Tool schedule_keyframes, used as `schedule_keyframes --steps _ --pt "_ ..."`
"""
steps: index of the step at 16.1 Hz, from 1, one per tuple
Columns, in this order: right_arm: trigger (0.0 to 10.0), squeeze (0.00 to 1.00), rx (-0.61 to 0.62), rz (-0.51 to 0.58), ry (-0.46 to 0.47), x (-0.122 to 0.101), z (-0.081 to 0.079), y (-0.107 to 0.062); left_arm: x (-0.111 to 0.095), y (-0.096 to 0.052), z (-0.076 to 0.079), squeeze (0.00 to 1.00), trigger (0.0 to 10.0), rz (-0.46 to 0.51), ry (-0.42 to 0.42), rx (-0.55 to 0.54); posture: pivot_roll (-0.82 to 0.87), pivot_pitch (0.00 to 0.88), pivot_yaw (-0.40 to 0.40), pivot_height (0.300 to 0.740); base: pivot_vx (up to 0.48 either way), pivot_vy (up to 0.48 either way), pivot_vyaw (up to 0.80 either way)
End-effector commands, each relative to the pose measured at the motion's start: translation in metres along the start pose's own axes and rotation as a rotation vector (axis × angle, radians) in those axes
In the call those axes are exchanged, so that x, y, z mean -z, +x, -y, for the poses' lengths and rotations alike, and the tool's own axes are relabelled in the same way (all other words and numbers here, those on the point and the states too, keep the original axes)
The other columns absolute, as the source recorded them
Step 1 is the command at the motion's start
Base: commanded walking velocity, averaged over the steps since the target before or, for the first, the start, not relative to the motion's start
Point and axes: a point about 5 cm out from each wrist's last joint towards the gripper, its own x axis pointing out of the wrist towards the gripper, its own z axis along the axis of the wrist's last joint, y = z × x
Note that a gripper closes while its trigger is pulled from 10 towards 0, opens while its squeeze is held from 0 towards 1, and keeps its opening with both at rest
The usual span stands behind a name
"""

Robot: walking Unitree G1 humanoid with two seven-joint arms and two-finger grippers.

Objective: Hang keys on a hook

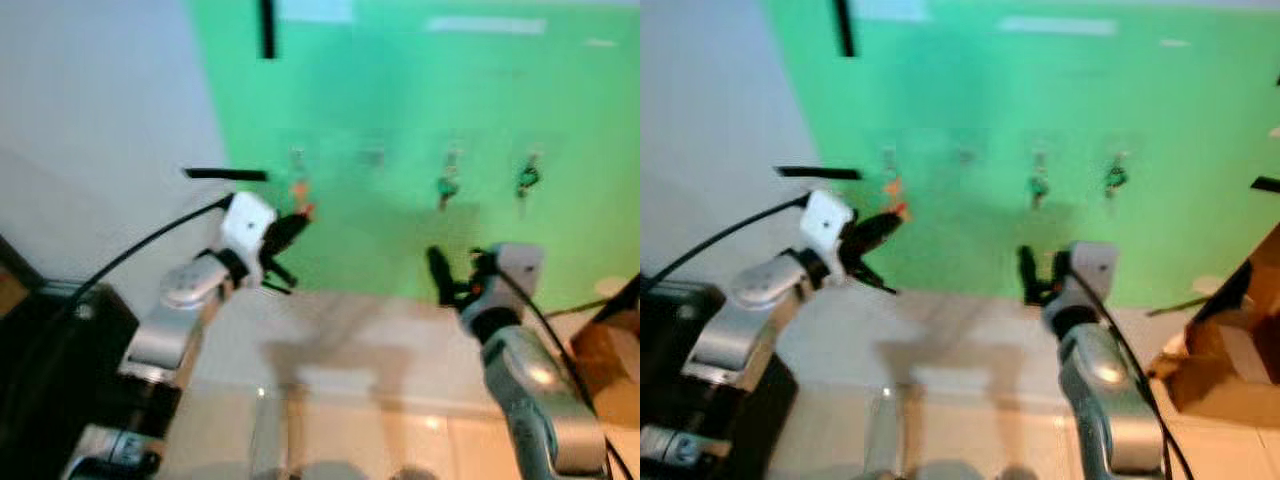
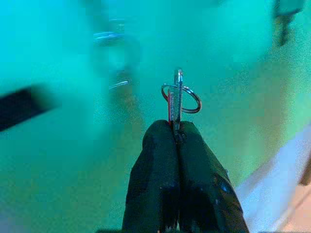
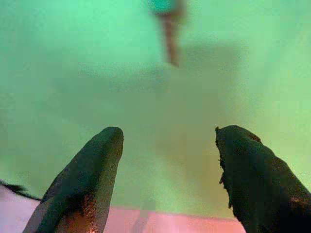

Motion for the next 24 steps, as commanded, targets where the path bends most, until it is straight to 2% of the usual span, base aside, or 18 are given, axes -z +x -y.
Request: schedule_keyframes --steps 1,2,3,8,12,15,16,17,19,23,24 --pt "10.0 0.0 0.01 0.03 -0.001 -0.005 0.003 -0.001 -0.007 0.002 -0.003 0.0 10.0 0.023 0.029 -0.011 -0.16 0.0 0.09 0.74 0.0 -0.48 0.0" --pt "10.0 0.0 0.011 0.032 0.001 -0.005 0.003 -0.001 -0.008 0.003 -0.004 0.0 10.0 0.027 0.031 -0.01 -0.16 0.0 0.092 0.74 0.0 -0.48 0.0" --pt "10.0 0.0 0.013 0.04 0.01 -0.004 0.002 -0.002 -0.011 0.003 -0.004 0.0 10.0 0.051 -0.004 0.006 -0.16 0.0 0.102 0.74 0.0 0.0 0.0" --pt "10.0 0.0 0.009 0.055 0.011 -0.006 0.006 -0.002 -0.02 0.009 -0.001 0.0 10.0 0.104 -0.024 0.089 -0.17 0.0 0.115 0.74 0.0 0.0 0.0" --pt "10.0 0.0 0.035 0.06 -0.012 -0.007 0.012 -0.002 -0.015 0.013 -0.005 0.0 10.0 0.078 -0.034 0.021 -0.17 0.0 0.113 0.74 0.0 0.0 0.0" --pt "10.0 0.0 0.008 0.072 -0.021 -0.01 0.008 0.002 -0.024 0.018 -0.002 0.0 10.0 0.153 -0.106 0.115 -0.16 0.0 0.096 0.74 0.0 0.0 0.0" --pt "10.0 0.0 -0.015 0.08 -0.03 -0.013 0.005 0.005 -0.03 0.021 -0.003 0.0 10.0 0.192 -0.189 0.19 -0.16 0.0 0.09 0.74 0.0 0.0 0.0" --pt "10.0 0.0 -0.024 0.083 -0.033 -0.014 0.004 0.006 -0.032 0.022 -0.004 0.0 10.0 0.207 -0.228 0.216 -0.16 0.0 0.09 0.74 0.0 0.0 0.0" --pt "10.0 0.0 -0.031 0.087 -0.043 -0.017 0.005 0.007 -0.039 0.033 -0.019 0.0 10.0 0.217 -0.281 0.277 -0.17 0.0 0.085 0.74 0.0 0.0 0.0" --pt "10.0 0.0 -0.03 0.096 -0.056 -0.021 0.007 0.006 -0.046 0.048 -0.035 0.0 10.0 0.181 -0.275 0.289 -0.21 0.0 0.105 0.74 0.0 0.0 0.0" --pt "10.0 0.0 -0.022 0.104 -0.058 -0.023 0.009 0.004 -0.05 0.054 -0.038 0.0 10.0 0.176 -0.304 0.313 -0.22 0.0 0.118 0.74 0.0 0.0 0.0"
